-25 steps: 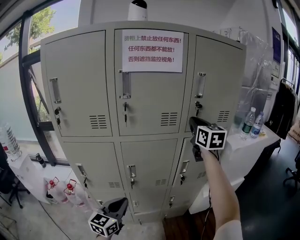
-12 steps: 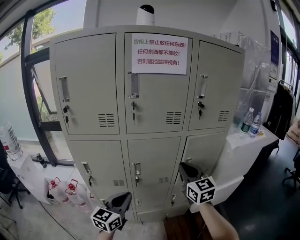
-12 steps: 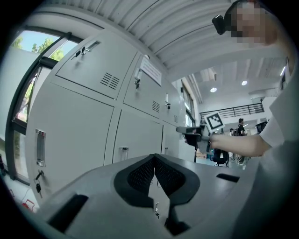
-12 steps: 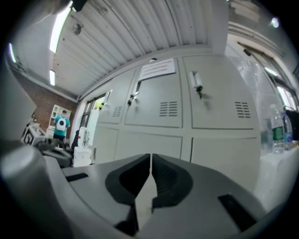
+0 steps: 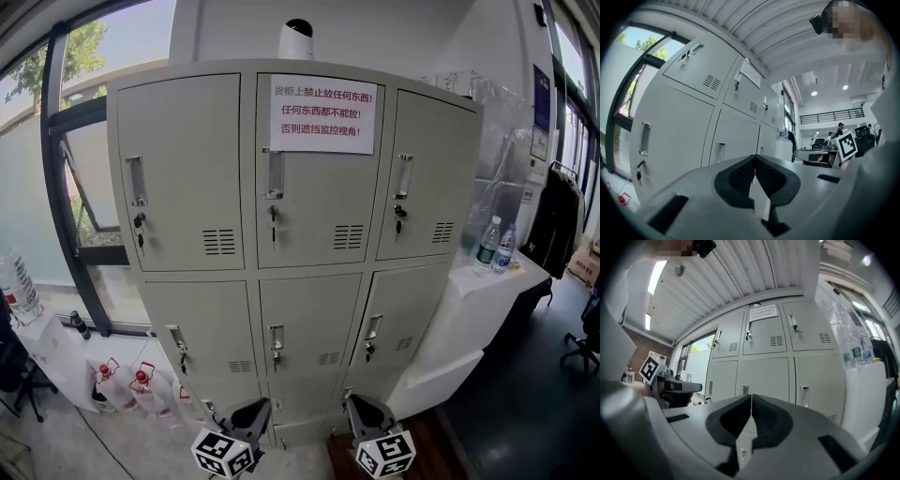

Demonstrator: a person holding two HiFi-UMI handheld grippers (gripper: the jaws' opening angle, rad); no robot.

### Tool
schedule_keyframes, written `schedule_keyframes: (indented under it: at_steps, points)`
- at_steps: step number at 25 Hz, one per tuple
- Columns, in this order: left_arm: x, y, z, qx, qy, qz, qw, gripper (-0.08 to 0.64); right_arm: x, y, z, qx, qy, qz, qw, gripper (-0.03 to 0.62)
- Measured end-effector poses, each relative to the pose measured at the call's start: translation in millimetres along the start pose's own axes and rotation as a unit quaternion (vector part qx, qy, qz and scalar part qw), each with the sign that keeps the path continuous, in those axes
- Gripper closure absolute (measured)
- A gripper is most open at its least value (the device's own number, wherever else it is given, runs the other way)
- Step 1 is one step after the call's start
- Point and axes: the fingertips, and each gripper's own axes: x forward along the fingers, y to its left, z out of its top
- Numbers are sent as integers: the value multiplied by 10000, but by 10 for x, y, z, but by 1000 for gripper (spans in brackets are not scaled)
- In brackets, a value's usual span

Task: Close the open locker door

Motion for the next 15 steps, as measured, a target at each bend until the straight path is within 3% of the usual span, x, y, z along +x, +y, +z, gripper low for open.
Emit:
schedule_keyframes:
  at_steps: [15]
  points:
    - [-70,-76,-9,-29,-6,-22,10000,552,-149,103,-105,304,-43,-144,9994,580]
